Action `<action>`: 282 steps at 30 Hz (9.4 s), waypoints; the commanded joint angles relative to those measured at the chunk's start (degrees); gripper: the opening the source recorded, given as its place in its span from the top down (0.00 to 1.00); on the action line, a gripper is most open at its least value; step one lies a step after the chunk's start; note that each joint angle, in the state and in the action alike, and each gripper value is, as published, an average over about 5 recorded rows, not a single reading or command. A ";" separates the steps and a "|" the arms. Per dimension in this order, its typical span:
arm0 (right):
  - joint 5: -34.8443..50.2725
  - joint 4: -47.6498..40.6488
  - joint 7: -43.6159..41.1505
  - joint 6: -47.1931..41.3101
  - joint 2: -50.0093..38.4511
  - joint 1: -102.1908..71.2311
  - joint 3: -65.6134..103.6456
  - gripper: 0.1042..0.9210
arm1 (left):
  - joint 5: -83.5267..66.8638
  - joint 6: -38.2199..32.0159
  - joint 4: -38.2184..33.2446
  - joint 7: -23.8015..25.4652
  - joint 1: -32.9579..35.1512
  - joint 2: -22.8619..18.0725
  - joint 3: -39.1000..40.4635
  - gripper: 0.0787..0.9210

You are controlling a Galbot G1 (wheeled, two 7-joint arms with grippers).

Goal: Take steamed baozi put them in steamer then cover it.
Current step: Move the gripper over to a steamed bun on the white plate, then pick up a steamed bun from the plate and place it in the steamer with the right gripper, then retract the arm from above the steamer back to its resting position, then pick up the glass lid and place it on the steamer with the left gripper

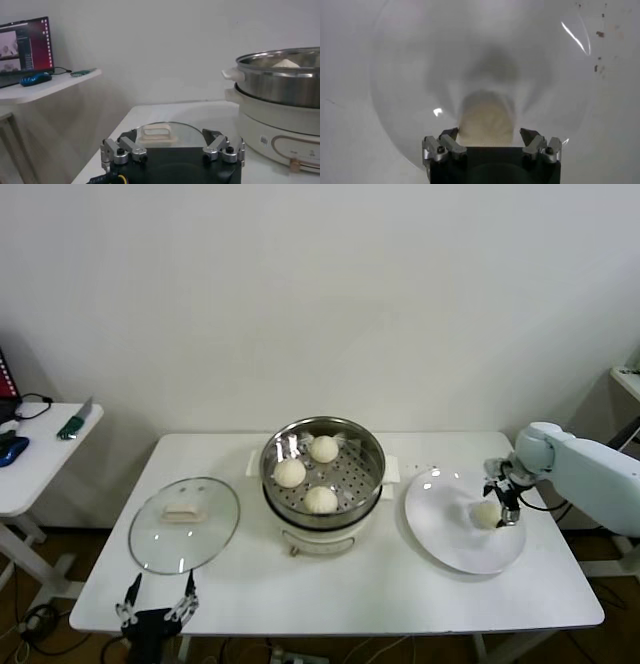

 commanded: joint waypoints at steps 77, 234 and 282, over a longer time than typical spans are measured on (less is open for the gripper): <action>27.52 16.88 2.40 -12.23 21.15 22.04 -18.07 0.26 | -1.11 0.88 -1.37 0.22 -1.04 -0.17 0.23 0.12; 21.71 43.52 56.25 33.01 26.42 -104.96 103.01 0.12 | 72.62 -3.16 49.47 -20.26 -38.61 20.25 6.21 0.12; 20.75 47.45 56.59 31.20 27.57 -105.09 105.33 0.12 | 63.73 3.46 39.37 -17.16 -38.93 26.19 10.14 0.93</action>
